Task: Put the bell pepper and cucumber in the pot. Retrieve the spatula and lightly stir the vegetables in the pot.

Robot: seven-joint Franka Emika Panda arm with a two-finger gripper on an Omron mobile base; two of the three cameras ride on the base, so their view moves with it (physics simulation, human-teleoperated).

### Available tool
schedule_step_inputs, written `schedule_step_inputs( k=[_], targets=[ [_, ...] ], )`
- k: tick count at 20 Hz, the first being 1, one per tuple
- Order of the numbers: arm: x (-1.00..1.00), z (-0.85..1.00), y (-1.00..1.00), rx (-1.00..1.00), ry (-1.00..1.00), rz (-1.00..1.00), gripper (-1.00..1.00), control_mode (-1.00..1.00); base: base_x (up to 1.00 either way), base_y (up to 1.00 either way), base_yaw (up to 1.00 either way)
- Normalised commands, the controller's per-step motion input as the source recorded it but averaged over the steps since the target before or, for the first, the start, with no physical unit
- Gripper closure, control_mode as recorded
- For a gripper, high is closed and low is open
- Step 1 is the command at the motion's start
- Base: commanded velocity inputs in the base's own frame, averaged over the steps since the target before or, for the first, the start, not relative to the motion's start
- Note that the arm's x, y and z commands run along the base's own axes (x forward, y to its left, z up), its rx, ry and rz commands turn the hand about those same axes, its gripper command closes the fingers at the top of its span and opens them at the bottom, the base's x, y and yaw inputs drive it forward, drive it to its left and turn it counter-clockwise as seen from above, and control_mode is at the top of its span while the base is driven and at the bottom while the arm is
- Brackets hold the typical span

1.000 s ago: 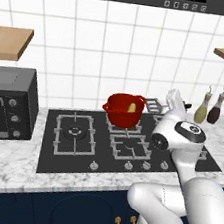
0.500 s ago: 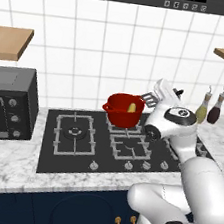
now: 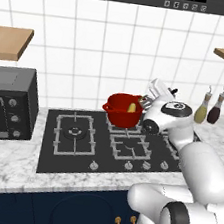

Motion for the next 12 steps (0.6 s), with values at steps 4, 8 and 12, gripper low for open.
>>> schedule_step_inputs(
  k=[4,8,12],
  targets=[
    [0.29,0.47,0.56,-0.31,0.0,0.01,1.0,-1.0,0.0,0.0,0.0],
    [0.29,0.25,0.27,-0.24,0.0,0.01,1.0,-1.0,0.0,0.0,0.0],
    [0.31,0.08,0.21,-0.13,0.05,0.05,1.0,-1.0,0.0,0.0,0.0]
  ],
)
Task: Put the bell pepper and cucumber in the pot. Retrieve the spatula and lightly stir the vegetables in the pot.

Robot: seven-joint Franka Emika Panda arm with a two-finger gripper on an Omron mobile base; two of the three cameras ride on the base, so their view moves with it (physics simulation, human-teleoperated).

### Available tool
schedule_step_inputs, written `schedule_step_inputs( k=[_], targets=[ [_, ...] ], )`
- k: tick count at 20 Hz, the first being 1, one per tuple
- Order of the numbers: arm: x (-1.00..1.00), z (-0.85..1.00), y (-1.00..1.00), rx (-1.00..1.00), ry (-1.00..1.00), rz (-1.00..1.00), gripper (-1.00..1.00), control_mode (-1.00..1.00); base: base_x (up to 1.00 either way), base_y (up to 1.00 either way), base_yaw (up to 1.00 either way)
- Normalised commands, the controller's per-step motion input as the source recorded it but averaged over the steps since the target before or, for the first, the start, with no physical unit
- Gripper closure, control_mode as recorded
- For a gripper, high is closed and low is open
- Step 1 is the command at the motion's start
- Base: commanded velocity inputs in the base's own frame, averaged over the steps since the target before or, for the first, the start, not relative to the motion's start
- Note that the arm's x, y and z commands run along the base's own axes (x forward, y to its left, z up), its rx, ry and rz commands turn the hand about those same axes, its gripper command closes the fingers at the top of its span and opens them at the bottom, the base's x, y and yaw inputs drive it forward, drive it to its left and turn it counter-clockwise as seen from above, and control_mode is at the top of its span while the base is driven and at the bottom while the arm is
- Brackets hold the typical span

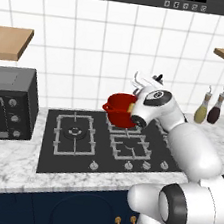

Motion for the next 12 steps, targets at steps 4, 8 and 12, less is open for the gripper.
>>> schedule_step_inputs(
  k=[4,8,12],
  targets=[
    [0.21,0.11,0.15,0.0,0.16,0.13,1.0,-1.0,0.0,0.0,0.0],
    [0.25,0.13,0.16,0.0,0.14,0.15,1.0,-1.0,0.0,0.0,0.0],
    [0.25,0.05,0.15,-0.01,0.12,0.09,1.0,-1.0,0.0,0.0,0.0]
  ],
)
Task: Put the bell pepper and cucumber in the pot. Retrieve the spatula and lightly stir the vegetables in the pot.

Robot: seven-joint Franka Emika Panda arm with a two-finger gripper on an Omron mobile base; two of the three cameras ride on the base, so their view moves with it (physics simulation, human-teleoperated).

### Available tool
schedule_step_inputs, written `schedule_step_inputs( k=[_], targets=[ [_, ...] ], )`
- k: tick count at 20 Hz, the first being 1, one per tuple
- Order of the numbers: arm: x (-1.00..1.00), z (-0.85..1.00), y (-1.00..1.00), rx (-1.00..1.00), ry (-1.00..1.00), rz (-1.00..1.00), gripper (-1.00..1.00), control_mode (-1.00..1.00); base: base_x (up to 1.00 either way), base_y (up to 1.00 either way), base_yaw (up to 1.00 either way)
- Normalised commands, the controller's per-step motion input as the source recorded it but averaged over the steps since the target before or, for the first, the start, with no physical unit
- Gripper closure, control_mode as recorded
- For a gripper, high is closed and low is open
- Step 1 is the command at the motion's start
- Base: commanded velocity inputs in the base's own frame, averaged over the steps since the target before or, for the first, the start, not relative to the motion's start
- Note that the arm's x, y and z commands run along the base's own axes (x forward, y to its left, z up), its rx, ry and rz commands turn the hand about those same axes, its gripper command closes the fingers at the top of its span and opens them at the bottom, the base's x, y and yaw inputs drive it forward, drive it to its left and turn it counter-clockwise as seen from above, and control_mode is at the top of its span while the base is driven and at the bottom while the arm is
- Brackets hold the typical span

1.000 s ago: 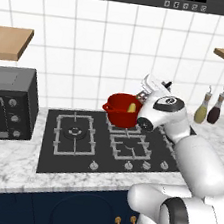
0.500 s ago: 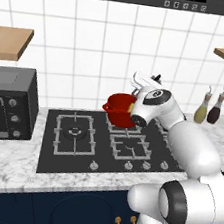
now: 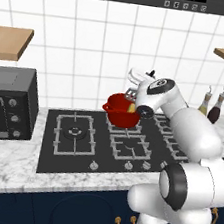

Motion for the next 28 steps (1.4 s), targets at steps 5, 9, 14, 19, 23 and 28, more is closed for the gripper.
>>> schedule_step_inputs(
  k=[5,9,14,19,23,28],
  targets=[
    [0.27,0.0,0.1,-0.1,0.01,0.0,1.0,-1.0,0.0,0.0,0.0],
    [0.27,0.0,0.04,-0.14,0.0,0.0,1.0,-1.0,0.0,0.0,0.0],
    [0.26,-0.06,0.05,-0.09,0.01,0.0,1.0,-1.0,0.0,0.0,0.0],
    [0.24,-0.09,0.15,-0.04,0.03,0.0,1.0,-1.0,0.0,0.0,0.0],
    [0.16,-0.05,0.15,-0.01,0.07,0.0,1.0,-1.0,0.0,0.0,0.0],
    [0.27,-0.11,0.09,-0.01,0.03,0.0,1.0,-1.0,0.0,0.0,0.0]
  ],
)
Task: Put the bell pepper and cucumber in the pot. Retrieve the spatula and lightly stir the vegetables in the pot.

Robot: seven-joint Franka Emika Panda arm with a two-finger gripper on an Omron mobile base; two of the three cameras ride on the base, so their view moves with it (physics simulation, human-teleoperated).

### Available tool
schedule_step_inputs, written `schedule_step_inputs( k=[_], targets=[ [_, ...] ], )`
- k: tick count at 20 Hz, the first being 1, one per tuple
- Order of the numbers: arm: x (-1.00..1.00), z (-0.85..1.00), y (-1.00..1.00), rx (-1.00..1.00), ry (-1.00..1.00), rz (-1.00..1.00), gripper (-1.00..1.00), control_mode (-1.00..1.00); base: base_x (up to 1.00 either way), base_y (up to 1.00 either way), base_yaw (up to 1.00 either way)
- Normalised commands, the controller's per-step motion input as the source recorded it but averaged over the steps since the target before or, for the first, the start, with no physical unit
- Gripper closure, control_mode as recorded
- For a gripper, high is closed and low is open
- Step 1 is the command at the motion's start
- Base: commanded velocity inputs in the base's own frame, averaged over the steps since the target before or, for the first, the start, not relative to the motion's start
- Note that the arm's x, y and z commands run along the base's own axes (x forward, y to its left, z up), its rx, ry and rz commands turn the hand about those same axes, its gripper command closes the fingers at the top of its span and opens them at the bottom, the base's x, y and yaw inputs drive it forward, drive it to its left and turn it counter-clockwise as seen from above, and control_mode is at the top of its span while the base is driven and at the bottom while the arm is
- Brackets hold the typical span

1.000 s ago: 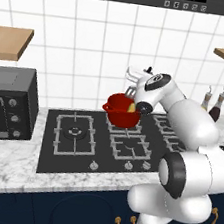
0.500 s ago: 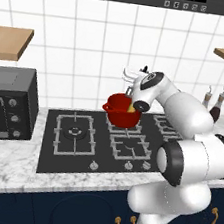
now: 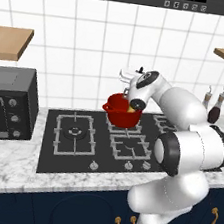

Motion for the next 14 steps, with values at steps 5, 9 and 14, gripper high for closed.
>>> schedule_step_inputs(
  k=[5,9,14],
  targets=[
    [0.27,-0.24,0.06,0.0,0.0,0.0,1.0,-1.0,0.0,0.0,0.0],
    [0.22,-0.32,0.03,0.0,0.0,0.0,1.0,-1.0,0.0,0.0,0.0],
    [0.21,-0.3,0.0,0.0,0.0,0.01,1.0,-1.0,0.0,0.0,0.0]
  ],
)
